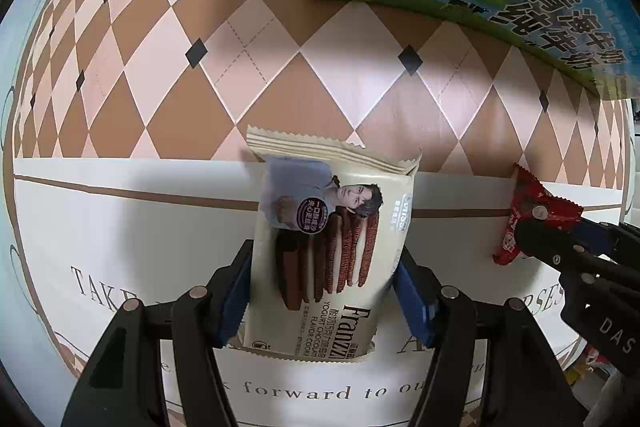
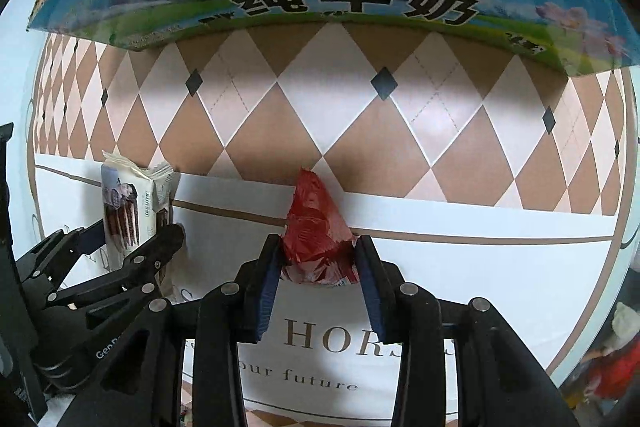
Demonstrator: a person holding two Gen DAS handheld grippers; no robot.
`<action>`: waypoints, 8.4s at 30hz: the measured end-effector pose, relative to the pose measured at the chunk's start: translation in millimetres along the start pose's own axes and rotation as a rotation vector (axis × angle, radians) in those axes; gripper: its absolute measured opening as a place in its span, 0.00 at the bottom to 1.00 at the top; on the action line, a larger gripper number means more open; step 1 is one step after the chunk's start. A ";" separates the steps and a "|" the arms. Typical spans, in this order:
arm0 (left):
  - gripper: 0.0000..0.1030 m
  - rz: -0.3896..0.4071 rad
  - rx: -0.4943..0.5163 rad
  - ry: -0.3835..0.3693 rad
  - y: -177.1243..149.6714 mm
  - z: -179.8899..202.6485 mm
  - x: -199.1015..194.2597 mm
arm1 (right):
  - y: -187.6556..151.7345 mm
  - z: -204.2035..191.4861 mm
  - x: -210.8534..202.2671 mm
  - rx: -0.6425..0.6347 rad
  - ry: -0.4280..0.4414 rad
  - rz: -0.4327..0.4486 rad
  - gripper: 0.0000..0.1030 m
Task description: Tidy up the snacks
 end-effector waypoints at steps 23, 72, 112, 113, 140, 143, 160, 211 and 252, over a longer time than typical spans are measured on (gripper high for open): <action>0.58 0.138 -0.033 -0.155 -40.3 49.3 -114.3 | -43.6 -3.4 -51.0 -0.029 0.102 0.135 0.36; 0.91 0.104 0.011 -0.179 273.9 101.3 -133.4 | 270.8 142.0 -155.3 0.116 0.054 0.267 0.86; 0.91 0.671 0.009 -0.120 44.3 69.9 -323.5 | 10.7 102.6 -306.0 0.035 -0.078 0.609 0.87; 0.91 0.683 0.006 -0.124 32.4 68.4 -329.9 | 1.1 100.4 -311.6 0.035 -0.075 0.621 0.87; 0.91 0.800 0.023 -0.132 -122.5 52.7 -399.9 | -193.3 59.7 -418.4 -0.011 -0.099 0.827 0.87; 0.91 0.804 0.020 -0.130 -123.2 51.8 -400.0 | -196.7 56.6 -418.6 -0.016 -0.100 0.826 0.87; 1.00 0.841 -0.006 -0.087 -87.8 43.6 -385.8 | -166.2 72.5 -410.3 0.029 -0.218 0.846 0.98; 1.00 0.854 0.031 -0.028 -59.4 46.7 -371.4 | -126.8 80.1 -392.0 0.036 -0.256 0.818 0.98; 1.00 0.864 0.060 -0.044 -62.5 48.3 -380.9 | -128.6 82.5 -398.6 0.047 -0.254 0.819 0.98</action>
Point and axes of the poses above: each gripper's, at about its wrist camera, not at the fingertips, and x roughly the way its jaws point, z to its right, y to its top, the point moved 8 cm from there along x, roughly the way its jaws point, and after that the axes turned 7 degrees about -x, right-handed, at the moved point
